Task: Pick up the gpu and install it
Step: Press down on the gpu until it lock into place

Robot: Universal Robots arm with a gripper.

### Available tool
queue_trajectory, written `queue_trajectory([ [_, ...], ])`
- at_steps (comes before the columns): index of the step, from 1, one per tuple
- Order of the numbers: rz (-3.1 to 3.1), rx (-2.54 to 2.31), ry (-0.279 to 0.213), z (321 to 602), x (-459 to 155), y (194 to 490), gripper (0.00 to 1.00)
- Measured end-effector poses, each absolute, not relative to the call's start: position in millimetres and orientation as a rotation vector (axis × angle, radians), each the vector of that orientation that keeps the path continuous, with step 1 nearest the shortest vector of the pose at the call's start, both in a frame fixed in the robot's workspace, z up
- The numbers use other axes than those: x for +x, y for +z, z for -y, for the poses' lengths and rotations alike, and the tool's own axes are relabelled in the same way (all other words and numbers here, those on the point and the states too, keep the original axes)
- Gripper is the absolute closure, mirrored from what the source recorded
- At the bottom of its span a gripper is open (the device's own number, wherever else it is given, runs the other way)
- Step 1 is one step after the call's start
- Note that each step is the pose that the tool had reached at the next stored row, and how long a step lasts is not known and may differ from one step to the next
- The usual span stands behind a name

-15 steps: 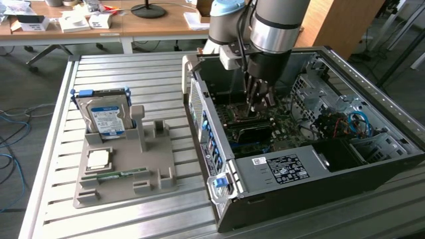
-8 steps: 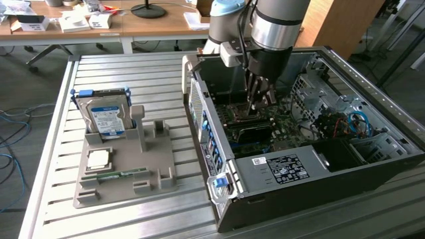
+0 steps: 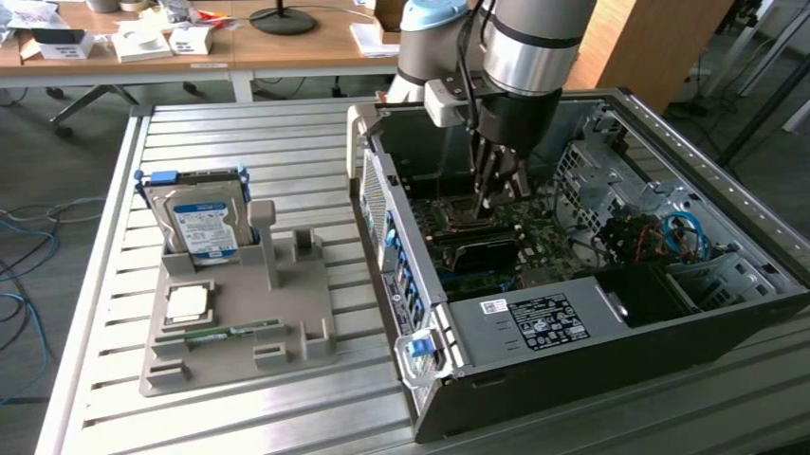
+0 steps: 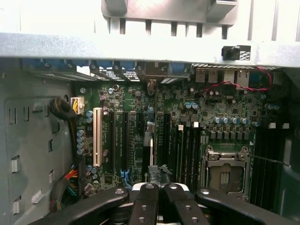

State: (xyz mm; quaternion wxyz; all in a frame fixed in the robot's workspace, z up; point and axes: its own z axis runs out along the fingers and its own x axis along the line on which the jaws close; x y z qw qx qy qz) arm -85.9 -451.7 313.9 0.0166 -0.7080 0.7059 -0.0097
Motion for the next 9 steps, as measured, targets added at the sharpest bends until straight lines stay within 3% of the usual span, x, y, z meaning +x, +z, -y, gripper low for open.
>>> queue_trajectory([
  [9, -2.197, -2.204, -0.024, 451.7, -82.2, 313.9, 0.89],
])
